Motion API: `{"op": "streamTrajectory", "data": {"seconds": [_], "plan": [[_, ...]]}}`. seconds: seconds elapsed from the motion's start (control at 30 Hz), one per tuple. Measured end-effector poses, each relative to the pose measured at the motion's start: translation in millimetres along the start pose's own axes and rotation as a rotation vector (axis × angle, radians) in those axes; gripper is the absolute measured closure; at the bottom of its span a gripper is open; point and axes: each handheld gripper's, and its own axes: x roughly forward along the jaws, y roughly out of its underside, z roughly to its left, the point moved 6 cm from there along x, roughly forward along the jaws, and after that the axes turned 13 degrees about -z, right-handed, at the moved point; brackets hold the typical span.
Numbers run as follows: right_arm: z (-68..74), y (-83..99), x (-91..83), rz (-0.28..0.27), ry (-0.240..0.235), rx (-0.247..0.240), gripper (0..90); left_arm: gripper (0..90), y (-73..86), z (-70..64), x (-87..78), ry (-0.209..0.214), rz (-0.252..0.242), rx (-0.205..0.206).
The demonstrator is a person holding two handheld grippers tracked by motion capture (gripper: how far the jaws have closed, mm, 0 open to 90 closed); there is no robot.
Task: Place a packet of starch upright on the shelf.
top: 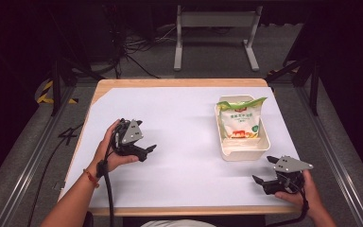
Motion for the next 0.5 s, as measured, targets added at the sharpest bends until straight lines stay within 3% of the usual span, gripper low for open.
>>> {"op": "streamTrajectory", "data": {"seconds": [0.17,0.33,0.4,0.5], "plan": [[0.5,-0.1,0.1,0.002,-0.001,-0.002,11.6,6.5,10.4,-1.6,-8.6,-0.007,0.003,0.003],[0.3,0.0,0.1,0.002,0.000,0.000,11.6,6.9,24.5,-3.0,-17.3,-0.008,-0.014,-0.062],[0.5,-0.4,0.1,0.001,0.000,-0.001,11.6,6.3,29.9,-1.2,-22.7,-0.038,-0.034,-0.086],[1.0,-0.7,0.4,0.000,-0.001,-0.002,11.6,8.9,39.7,-2.9,-28.7,-0.018,-0.022,-0.115]]}}
